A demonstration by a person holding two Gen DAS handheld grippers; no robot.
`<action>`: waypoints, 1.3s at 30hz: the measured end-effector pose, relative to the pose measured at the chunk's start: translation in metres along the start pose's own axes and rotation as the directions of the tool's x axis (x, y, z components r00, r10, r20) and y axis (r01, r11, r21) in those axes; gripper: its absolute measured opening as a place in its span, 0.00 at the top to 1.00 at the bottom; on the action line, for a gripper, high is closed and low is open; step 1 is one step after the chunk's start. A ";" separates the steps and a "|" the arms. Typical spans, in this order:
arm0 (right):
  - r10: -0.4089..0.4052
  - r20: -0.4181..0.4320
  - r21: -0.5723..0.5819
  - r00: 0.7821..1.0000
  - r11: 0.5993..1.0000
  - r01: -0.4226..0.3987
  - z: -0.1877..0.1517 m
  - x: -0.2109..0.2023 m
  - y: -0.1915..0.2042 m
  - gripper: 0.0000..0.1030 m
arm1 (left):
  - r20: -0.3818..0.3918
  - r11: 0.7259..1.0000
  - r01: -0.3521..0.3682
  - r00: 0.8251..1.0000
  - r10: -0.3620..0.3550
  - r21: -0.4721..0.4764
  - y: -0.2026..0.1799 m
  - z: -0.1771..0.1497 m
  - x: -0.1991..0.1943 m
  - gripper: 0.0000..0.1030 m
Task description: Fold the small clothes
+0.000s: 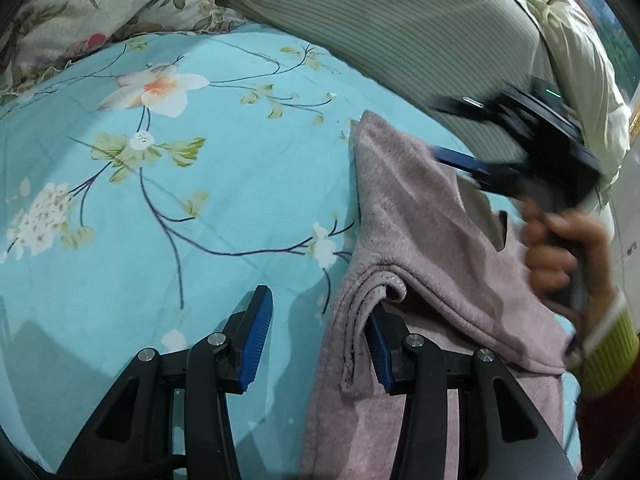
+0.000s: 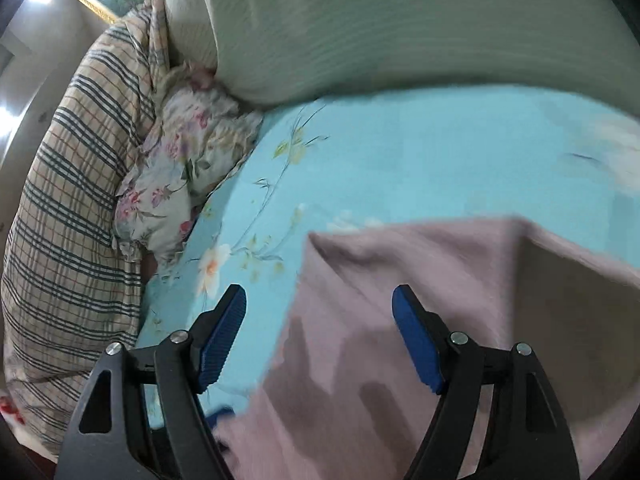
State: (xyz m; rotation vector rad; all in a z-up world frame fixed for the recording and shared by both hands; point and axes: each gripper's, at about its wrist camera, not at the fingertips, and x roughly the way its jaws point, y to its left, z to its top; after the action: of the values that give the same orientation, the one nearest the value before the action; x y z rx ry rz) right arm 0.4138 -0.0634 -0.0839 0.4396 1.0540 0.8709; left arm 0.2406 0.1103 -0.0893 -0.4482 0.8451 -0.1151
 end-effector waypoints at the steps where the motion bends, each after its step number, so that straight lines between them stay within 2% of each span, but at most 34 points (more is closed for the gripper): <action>1: -0.007 0.023 0.014 1.000 1.000 0.007 -0.014 -0.018 -0.002 0.25 | -0.009 1.000 -0.011 1.000 0.011 0.011 -0.001 0.000 0.001 0.55; 4: -0.060 0.103 0.064 0.993 0.997 0.054 -0.064 -0.078 -0.012 0.25 | -0.028 0.998 -0.041 0.999 0.042 0.040 -0.005 0.001 0.002 0.55; 7: -0.192 0.189 0.121 0.963 0.978 0.171 -0.119 -0.142 -0.029 0.25 | -0.036 0.998 -0.035 0.999 0.037 0.053 -0.010 0.000 -0.007 0.55; 9: -0.336 0.240 0.186 0.911 0.937 0.296 -0.152 -0.184 -0.047 0.25 | -0.037 0.998 0.003 0.999 0.000 0.057 -0.015 0.002 -0.015 0.54; 10: -0.425 0.263 0.242 0.866 0.898 0.367 -0.170 -0.209 -0.059 0.25 | -0.031 0.998 0.019 0.999 -0.017 0.063 -0.019 0.003 -0.019 0.53; 12: -0.535 0.282 0.340 0.796 0.832 0.438 -0.195 -0.243 -0.079 0.25 | -0.013 0.996 0.039 0.999 -0.038 0.079 -0.027 0.006 -0.025 0.53; 14: -0.618 0.262 0.418 0.741 0.765 0.490 -0.211 -0.264 -0.098 0.25 | 0.008 0.993 0.062 0.998 -0.063 0.104 -0.038 0.011 -0.028 0.53; 15: -0.640 0.240 0.447 0.730 0.740 0.502 -0.215 -0.269 -0.108 0.26 | 0.010 0.991 0.072 0.997 -0.074 0.115 -0.043 0.014 -0.026 0.53; 19: -0.644 0.213 0.448 0.735 0.733 0.512 -0.210 -0.262 -0.129 0.31 | 0.017 0.974 0.124 0.991 -0.129 0.188 -0.064 0.021 -0.017 0.53; 22: -0.638 0.160 0.399 0.753 0.740 0.542 -0.194 -0.236 -0.134 0.32 | -0.015 0.968 0.092 0.996 -0.091 0.232 -0.071 0.025 0.003 0.53; 25: -0.623 0.132 0.420 0.771 0.740 0.525 -0.192 -0.230 -0.147 0.33 | -0.049 0.967 0.043 0.998 -0.032 0.251 -0.067 0.029 0.025 0.54; 27: -0.604 0.142 0.411 0.784 0.757 0.509 -0.188 -0.230 -0.146 0.59 | -0.069 0.965 -0.005 0.997 0.024 0.262 -0.060 0.030 0.038 0.54; 28: -0.598 0.142 0.400 0.789 0.764 0.507 -0.187 -0.230 -0.142 0.90 | -0.080 0.965 -0.027 0.996 0.049 0.261 -0.056 0.030 0.043 0.52; 29: -0.592 0.166 0.388 0.789 0.774 0.500 -0.184 -0.233 -0.135 0.94 | -0.089 0.966 -0.031 0.995 0.055 0.258 -0.052 0.029 0.047 0.52; 32: -0.573 0.305 0.309 0.760 0.815 0.490 -0.178 -0.247 -0.103 0.95 | -0.072 0.966 -0.038 0.996 0.058 0.257 -0.048 0.026 0.046 0.52; 34: -0.547 0.364 0.269 0.754 0.837 0.477 -0.178 -0.250 -0.093 0.95 | -0.048 0.958 -0.072 0.995 0.088 0.277 -0.051 0.022 0.044 0.51; 35: -0.571 0.336 0.270 0.749 0.820 0.504 -0.177 -0.246 -0.096 0.95 | -0.037 0.957 -0.083 0.995 0.098 0.279 -0.051 0.021 0.044 0.51; 37: -0.649 0.230 0.300 0.725 0.756 0.582 -0.179 -0.232 -0.115 0.95 | -0.023 0.956 -0.100 0.994 0.111 0.276 -0.050 0.021 0.044 0.51; 39: -0.659 0.144 0.351 0.738 0.732 0.585 -0.188 -0.225 -0.136 0.94 | -0.007 0.956 -0.125 0.991 0.131 0.265 -0.049 0.022 0.043 0.50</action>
State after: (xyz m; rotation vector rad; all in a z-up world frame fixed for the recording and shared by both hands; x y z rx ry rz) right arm 0.2534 -0.3397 -0.1353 0.3815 0.9890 0.0387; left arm 0.2892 0.0619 -0.0855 -0.1409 0.8666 -0.1117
